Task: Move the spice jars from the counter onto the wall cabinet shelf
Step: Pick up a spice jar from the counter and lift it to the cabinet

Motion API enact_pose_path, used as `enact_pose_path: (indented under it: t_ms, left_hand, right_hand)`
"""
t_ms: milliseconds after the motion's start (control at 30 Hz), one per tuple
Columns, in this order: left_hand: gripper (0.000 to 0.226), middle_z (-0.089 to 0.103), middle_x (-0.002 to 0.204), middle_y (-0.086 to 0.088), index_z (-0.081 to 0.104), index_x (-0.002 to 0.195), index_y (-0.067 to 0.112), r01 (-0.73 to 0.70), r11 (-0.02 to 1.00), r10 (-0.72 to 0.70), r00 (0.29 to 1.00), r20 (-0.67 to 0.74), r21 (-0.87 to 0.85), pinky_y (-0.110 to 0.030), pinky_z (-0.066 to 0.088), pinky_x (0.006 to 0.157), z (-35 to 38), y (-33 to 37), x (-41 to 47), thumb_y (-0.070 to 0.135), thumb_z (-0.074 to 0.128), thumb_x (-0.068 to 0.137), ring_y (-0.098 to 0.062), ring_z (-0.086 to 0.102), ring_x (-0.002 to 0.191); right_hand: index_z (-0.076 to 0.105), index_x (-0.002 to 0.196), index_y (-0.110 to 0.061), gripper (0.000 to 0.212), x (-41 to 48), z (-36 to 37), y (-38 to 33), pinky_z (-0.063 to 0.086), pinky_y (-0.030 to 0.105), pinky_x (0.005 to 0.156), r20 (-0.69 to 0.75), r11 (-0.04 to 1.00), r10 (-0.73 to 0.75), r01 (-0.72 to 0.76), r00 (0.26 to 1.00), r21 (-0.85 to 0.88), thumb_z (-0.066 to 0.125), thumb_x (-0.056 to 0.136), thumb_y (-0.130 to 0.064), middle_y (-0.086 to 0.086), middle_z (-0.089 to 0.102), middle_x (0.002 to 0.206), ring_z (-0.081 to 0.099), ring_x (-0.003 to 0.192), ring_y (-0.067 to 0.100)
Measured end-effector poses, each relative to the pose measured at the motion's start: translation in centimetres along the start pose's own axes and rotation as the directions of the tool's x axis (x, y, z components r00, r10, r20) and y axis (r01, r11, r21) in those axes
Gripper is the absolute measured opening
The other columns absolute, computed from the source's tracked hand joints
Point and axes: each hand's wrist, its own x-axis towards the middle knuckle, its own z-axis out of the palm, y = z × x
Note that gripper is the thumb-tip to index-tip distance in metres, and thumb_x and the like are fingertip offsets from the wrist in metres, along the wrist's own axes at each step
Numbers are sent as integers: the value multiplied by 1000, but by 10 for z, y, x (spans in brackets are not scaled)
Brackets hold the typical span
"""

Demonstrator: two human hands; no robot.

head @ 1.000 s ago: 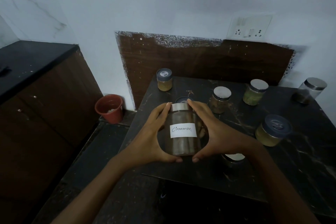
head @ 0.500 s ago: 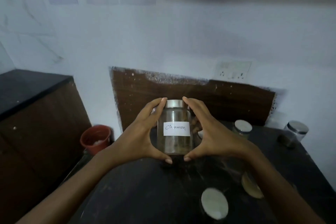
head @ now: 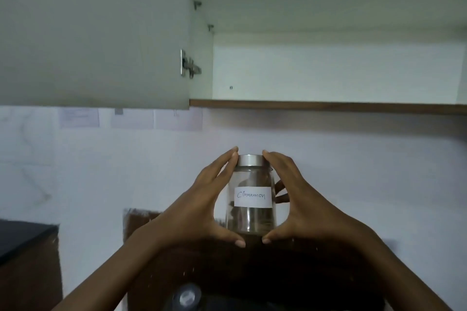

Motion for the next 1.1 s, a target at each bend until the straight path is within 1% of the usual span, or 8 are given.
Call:
enact_pose_path:
  t_ms: [133,267,367,533,667,800,967,1100]
  left_hand:
    - [126,-23,146,35,-20,141,43,-36,998,37,999,-29,48,-7,6,105,-22,-14,40,63,73,59,13,-13,136]
    - [127,-20,148,33,-16,145,38,-76,992,84,994,-75,100,1,5,102,-52,-27,81,53,78,61,13,-9,137]
    - [129,-14,152,28,-10,148,33,-87,983,109,985,-133,159,-8,13,107,-75,-38,110,48,82,59,9,-3,140]
    - [129,-10,156,16,-8,149,24,-65,966,120,970,-213,249,-17,17,110,-108,-63,153,40,84,61,3,-1,141]
    - [129,-7,158,10,-8,149,22,-30,965,102,958,-268,260,-25,21,113,-129,-84,178,30,86,62,-5,3,142]
    - [131,-7,157,8,-9,149,19,80,958,9,951,-308,276,-43,35,108,-134,-108,194,27,87,59,-22,11,143]
    - [120,-16,157,4,-9,148,14,135,974,-74,949,-306,183,-33,33,108,-118,-132,203,13,80,68,-17,6,144]
    - [104,-23,155,1,-13,147,17,121,990,-94,946,-310,70,-28,39,101,-100,-139,208,-2,64,79,-19,7,144]
  right_hand:
    - [2,141,-42,126,39,-23,6,43,5,85,-73,995,-70,65,995,-75,90,52,-27,-38,0,136,36,107,-20]
    - [2,145,-37,129,81,-49,6,43,5,84,-146,984,-135,115,980,-135,91,51,-26,-34,2,140,40,108,-6]
    - [2,147,-28,132,115,-68,5,41,3,86,-193,966,-188,145,963,-215,91,50,-26,-22,3,146,36,118,4]
    - [1,147,-26,131,178,-90,3,50,34,92,-234,929,-268,187,935,-320,90,51,-25,-15,4,147,41,116,11]
    - [4,146,-23,128,227,-96,5,52,42,87,-268,924,-303,213,915,-319,89,51,-17,-16,5,144,41,116,16]
    - [6,145,-21,125,266,-86,9,51,42,91,-279,937,-293,216,915,-276,88,51,-10,-12,6,146,33,127,18]
    - [6,144,-16,123,296,-75,28,41,34,103,-241,959,-235,185,942,-215,86,52,-5,-2,7,147,22,133,17]
    - [5,144,-17,119,310,-73,38,38,25,99,-254,984,-175,157,951,-88,82,56,1,-3,7,147,23,131,13]
